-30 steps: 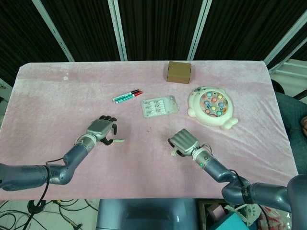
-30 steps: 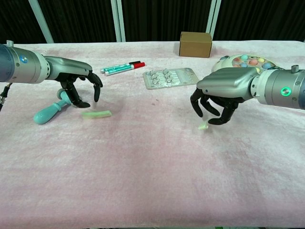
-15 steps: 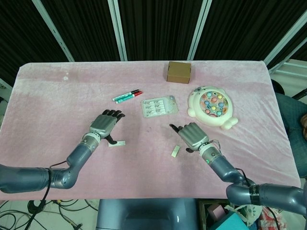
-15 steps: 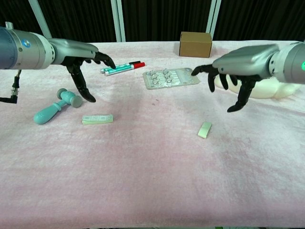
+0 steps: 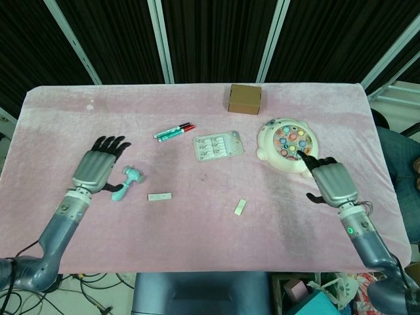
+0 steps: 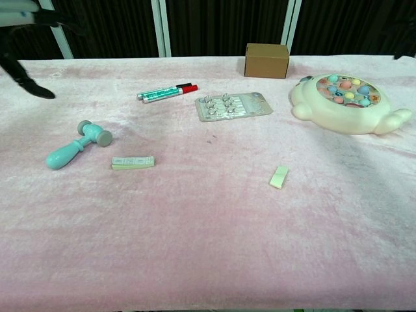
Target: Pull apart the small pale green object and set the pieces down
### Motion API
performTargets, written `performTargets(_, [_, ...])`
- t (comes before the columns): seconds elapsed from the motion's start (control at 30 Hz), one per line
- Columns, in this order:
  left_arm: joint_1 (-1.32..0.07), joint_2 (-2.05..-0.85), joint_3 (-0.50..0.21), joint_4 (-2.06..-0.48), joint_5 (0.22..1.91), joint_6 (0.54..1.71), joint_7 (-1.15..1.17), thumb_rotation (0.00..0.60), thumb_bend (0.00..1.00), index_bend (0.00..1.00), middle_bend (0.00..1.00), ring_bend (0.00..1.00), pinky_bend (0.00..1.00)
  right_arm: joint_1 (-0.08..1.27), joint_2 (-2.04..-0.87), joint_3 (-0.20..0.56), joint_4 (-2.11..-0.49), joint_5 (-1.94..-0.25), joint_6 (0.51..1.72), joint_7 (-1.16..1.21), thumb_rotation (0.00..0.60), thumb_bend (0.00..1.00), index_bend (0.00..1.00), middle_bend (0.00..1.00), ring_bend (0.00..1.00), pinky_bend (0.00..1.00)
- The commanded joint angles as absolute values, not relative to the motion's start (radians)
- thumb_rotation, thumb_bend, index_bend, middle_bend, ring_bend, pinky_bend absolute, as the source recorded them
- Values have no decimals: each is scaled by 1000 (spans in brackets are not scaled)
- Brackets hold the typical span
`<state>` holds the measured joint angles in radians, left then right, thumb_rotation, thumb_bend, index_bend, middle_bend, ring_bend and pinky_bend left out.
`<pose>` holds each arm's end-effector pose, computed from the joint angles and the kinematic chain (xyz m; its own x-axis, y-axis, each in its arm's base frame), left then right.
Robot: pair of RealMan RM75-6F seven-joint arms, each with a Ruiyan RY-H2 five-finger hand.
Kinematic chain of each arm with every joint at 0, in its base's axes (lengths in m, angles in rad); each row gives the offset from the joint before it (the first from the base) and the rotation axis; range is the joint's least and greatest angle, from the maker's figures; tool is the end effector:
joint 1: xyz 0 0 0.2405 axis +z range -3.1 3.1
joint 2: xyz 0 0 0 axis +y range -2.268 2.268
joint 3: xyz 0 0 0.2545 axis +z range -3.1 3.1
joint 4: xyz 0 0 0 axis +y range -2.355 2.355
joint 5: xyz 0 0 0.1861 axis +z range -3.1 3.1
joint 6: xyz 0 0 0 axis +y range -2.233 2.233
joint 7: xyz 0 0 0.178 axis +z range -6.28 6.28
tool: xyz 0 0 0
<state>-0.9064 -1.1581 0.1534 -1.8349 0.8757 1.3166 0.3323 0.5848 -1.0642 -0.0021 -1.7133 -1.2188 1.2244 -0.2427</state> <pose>-0.1637 0.3587 0.1148 0.5399 0.1633 0.8257 0.8355 -0.2226 -0.5023 -0.2174 -0.3318 0.1539 0.5756 -0.0916 0.8126 -0.8069 -0.2249 0.5462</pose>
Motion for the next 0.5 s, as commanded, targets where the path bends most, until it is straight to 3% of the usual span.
performTargets(0.03, [-667, -1141, 266, -1847, 1105, 1594, 337, 600, 128, 105, 26, 0, 0, 368, -1111, -104, -1557, -1439, 1476, -86, 600, 143, 55, 200, 307, 236])
performTargets(0.3, [-411, -1193, 323, -1687, 1217, 1787, 196, 600, 128, 105, 26, 0, 0, 223, -1151, -123, -1500, -1469, 1622, 2, 600, 144, 39, 180, 292, 231])
performTargets(0.5, [-321, -1216, 338, -1627, 1251, 1791, 156, 600, 129, 101, 23, 0, 0, 179, -1168, -130, -1499, -1479, 1640, -65, 600, 143, 0, 163, 283, 230])
